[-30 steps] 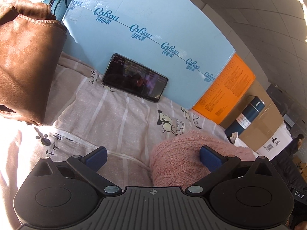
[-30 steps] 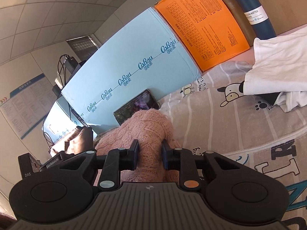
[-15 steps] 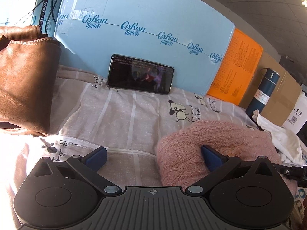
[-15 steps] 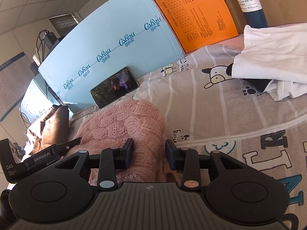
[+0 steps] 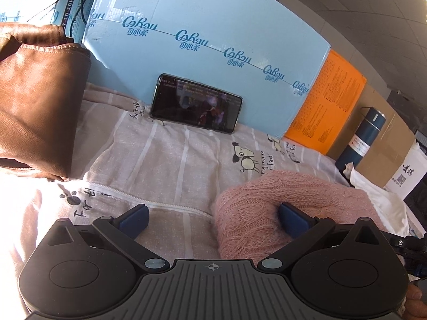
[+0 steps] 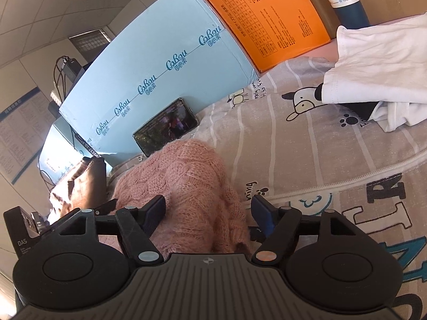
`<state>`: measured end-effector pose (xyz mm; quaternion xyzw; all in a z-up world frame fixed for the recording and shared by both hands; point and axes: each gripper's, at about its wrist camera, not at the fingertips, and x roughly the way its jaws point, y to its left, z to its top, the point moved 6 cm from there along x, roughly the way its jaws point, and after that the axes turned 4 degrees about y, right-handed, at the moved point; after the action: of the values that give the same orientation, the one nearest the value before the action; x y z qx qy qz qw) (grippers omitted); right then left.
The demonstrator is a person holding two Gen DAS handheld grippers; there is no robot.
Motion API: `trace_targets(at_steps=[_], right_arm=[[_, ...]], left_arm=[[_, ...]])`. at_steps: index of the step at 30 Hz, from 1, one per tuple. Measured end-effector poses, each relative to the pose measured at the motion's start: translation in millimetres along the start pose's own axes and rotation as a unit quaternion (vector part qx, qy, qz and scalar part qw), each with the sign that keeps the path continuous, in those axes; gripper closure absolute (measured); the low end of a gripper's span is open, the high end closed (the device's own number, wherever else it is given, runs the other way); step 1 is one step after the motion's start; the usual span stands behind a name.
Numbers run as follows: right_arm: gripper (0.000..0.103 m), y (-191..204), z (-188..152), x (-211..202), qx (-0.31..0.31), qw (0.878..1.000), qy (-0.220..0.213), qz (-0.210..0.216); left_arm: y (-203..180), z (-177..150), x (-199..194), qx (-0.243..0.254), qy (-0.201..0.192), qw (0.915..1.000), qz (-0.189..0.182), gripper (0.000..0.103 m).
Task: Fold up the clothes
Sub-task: 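Grasp the folded cardigan with both grippers and lift it off the sheet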
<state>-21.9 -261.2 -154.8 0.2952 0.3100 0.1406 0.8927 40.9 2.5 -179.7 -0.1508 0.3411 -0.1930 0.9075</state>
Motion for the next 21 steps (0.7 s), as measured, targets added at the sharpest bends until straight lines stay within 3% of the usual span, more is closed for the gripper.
trace_targets(at_steps=[3,8,14,17,21], right_arm=[[0.021,2.8,1.1,-1.3,0.002,1.0,0.0,0.023],[0.02,2.6,-2.6,6.2,0.001,1.0,0.026,0.011],[0.017,2.5,-7.6,12.7,0.003,0.999,0.05,0.022],[0.014,4.7,-9.4,14.5,-0.001,0.998,0.056,0.028],[0.013,7.6,-11.0,15.6,-0.002,0.997,0.064,0.045]], left_arm=[[-1.9,-1.0,-4.8,-0.015,0.012,0.9995,-0.025,0.0],[-6.1,-1.1,-15.1,-0.013,0.01,0.9989,-0.043,0.0],[-5.4,-11.2,-3.4,-0.029,0.072,0.9945,-0.07,0.0],[-5.8,-12.9,-2.3,-0.034,0.076,0.9934,-0.079,0.0],[-14.1,-17.2,-1.7,-0.043,0.086,0.9854,-0.141,0.0]])
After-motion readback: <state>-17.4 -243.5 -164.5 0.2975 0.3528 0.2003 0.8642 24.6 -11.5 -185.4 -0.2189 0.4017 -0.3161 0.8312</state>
